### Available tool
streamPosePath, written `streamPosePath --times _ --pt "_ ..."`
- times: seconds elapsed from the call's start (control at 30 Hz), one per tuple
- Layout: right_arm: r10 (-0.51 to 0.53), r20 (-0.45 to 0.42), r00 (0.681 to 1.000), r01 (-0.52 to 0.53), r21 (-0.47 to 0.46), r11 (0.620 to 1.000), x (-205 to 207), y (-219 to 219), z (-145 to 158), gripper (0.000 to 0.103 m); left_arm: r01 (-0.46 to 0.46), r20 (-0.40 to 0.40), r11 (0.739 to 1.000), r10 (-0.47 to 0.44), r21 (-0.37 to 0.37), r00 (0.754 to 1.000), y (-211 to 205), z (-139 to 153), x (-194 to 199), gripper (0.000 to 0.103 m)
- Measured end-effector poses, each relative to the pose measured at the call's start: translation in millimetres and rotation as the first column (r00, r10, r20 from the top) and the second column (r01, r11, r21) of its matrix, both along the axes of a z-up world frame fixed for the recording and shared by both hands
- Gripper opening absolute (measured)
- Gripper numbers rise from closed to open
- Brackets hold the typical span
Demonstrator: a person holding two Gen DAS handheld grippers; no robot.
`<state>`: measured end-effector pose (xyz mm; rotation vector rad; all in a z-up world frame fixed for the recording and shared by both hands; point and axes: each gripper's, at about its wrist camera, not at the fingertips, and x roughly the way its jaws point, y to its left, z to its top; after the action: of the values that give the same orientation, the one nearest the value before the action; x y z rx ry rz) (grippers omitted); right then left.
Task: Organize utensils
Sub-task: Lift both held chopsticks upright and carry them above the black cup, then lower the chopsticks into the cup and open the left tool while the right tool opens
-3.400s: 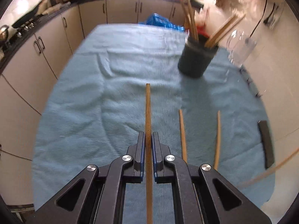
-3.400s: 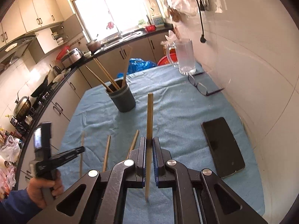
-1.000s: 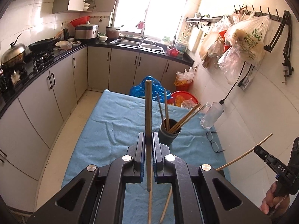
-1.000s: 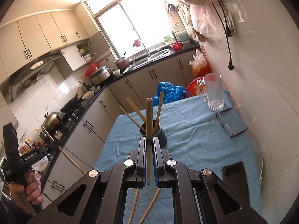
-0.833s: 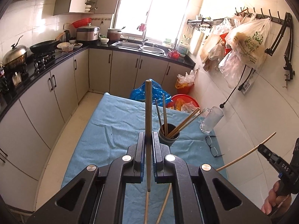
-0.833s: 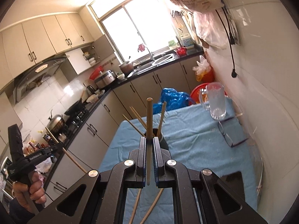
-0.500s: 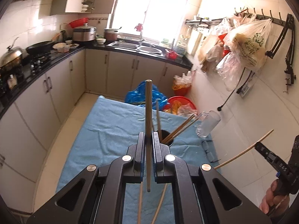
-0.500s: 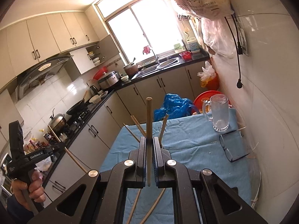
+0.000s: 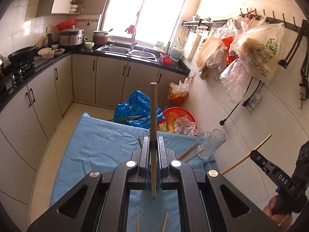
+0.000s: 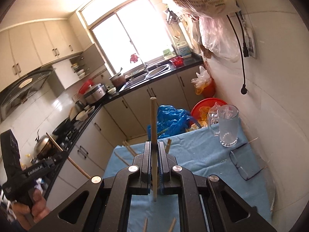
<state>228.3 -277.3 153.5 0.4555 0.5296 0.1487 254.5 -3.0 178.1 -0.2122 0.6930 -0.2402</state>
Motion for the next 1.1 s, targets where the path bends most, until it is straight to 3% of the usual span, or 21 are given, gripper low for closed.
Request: streamPosePath --times 0.33,0.77,0.97,1.1 --pt "-0.052 0.016 0.999 0.052 -0.039 0.998 62.6 35.9 -7.0 0.007 -0.032 -0.033 0.998 0.030 -0.048 0.999 -13.6 -33.4 61.5 0.006" --pt "-0.026 -0.126 0.992 0.010 -0.124 0.992 96.0 65.4 -73.5 0.007 -0.051 -0.111 0.998 0.045 -0.046 0.993 -19.8 -99.5 84.9 0.006" --pt "-0.010 -0.138 0.990 -0.005 -0.106 0.994 95.8 65.9 -77.7 0.008 -0.045 -0.103 0.998 0.040 -0.048 0.994 -16.1 -97.2 82.0 0.007" --pt "-0.018 -0.114 0.993 0.007 -0.092 0.996 88.3 61.8 -64.3 0.009 -0.044 -0.089 0.997 0.039 -0.062 0.995 -7.9 -85.3 72.3 0.023"
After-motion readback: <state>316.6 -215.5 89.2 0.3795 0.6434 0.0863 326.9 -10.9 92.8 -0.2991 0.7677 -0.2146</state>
